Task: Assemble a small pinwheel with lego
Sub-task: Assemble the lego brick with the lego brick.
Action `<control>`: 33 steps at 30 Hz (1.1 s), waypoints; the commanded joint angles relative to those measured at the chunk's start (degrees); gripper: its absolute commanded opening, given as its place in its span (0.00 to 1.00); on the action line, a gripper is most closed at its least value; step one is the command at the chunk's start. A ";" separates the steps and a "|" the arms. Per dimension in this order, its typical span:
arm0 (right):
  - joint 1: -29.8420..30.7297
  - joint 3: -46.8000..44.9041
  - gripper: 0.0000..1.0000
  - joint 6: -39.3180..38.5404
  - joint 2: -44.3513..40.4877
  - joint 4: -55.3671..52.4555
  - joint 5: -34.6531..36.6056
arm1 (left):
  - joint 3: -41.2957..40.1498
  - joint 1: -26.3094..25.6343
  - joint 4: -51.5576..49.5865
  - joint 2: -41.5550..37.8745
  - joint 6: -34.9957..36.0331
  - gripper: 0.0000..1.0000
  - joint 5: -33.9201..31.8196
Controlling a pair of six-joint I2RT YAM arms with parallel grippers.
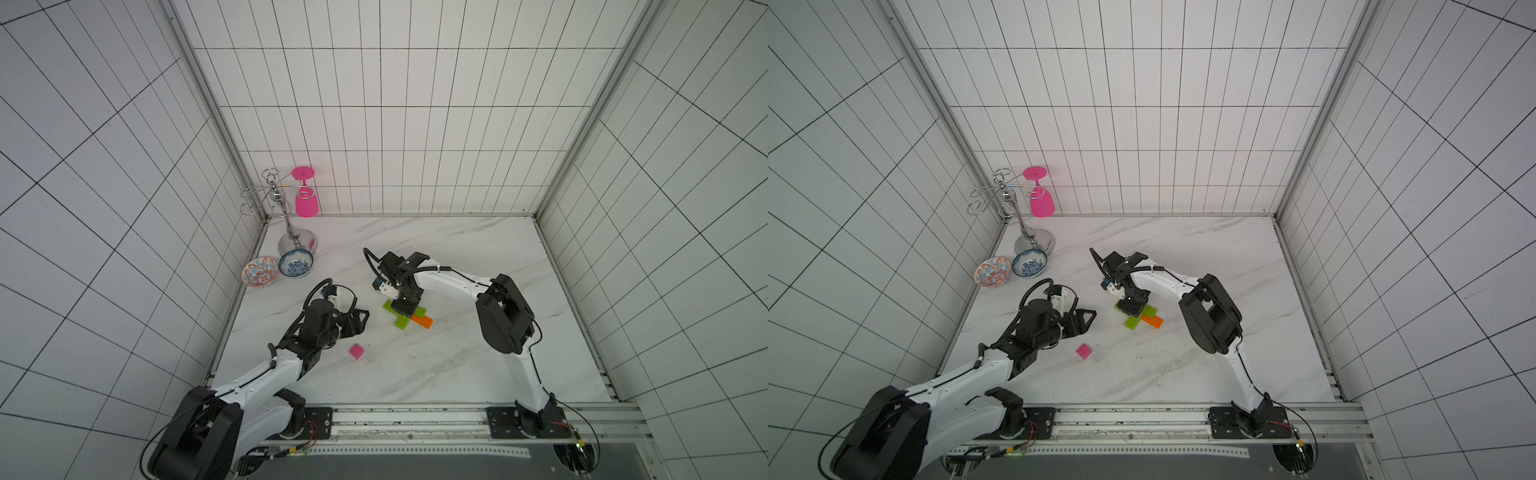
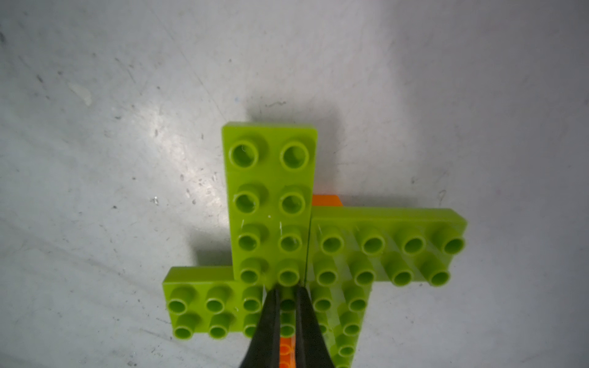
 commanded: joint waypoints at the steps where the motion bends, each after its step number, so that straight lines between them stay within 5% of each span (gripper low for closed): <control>1: -0.49 -4.17 0.08 0.92 1.64 -0.02 -0.58 | 1.56 0.37 0.48 -0.65 0.61 0.78 0.10; 33: -0.56 -1.03 0.22 2.54 -3.45 -1.79 -0.23 | 2.58 0.47 -2.15 -3.49 1.44 0.79 -0.03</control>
